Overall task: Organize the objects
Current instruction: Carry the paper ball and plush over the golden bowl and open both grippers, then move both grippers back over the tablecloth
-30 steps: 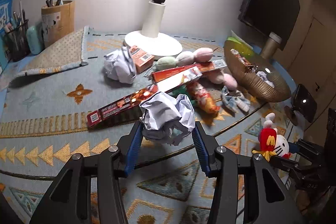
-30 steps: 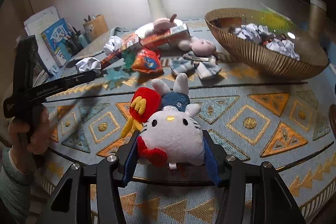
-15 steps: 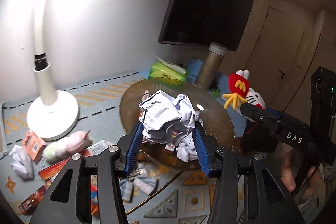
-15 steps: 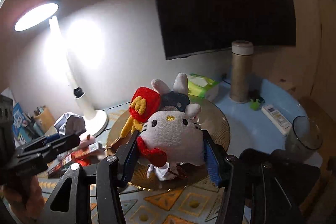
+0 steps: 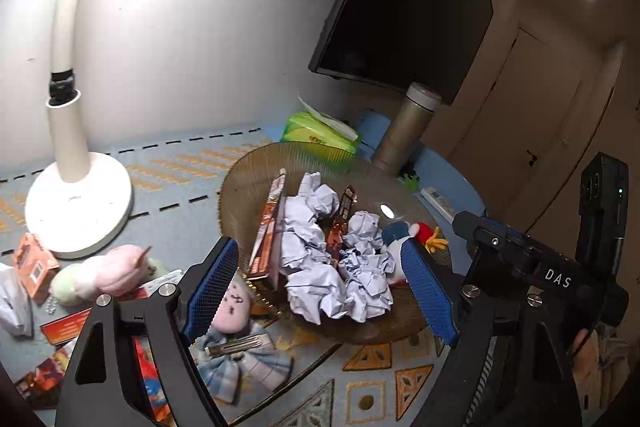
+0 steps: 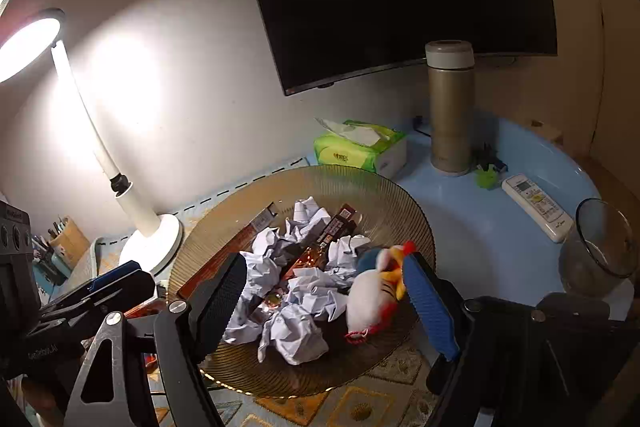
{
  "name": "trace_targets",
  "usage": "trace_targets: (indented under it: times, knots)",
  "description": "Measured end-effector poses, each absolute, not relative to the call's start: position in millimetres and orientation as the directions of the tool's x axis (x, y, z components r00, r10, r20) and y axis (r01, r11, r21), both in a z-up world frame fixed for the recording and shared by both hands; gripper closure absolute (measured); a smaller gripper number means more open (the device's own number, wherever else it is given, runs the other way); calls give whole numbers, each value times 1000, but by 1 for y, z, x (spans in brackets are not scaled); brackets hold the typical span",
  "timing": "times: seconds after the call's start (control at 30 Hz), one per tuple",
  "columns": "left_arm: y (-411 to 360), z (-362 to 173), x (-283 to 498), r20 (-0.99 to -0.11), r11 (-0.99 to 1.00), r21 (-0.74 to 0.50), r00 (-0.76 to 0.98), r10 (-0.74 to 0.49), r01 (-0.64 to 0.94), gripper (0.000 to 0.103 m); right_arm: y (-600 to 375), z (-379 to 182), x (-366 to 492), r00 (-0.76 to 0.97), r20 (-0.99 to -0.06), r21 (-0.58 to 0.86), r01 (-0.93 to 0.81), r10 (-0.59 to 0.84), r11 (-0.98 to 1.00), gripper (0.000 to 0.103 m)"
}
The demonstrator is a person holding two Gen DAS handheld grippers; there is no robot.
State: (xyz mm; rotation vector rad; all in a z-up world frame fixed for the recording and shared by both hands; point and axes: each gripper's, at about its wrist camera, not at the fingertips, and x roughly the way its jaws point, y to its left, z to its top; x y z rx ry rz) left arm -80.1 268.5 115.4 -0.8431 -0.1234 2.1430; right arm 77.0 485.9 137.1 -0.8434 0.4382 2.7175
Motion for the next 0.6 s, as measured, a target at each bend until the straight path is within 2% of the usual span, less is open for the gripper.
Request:
trace_targets:
  times: [0.27, 0.33, 0.4, 0.6]
  knots:
    - [149, 154, -31, -462, -762, -271, -616, 639, -588, 20, 410, 169, 103, -840, -539, 169, -177, 60, -970, 21]
    - [110, 154, -21, -453, -797, -275, -658, 601, -538, 16, 382, 167, 107, -841, -541, 165, -99, -6, -981, 18]
    - [73, 146, -14, -457, -834, -275, -698, 551, -478, 5, 353, 158, 109, -832, -551, 161, -31, -64, -987, 17]
    - [-1, 75, -23, -610, -925, -248, -695, 381, -289, 5, 277, 95, 96, -771, -625, 65, 100, -119, -993, 17]
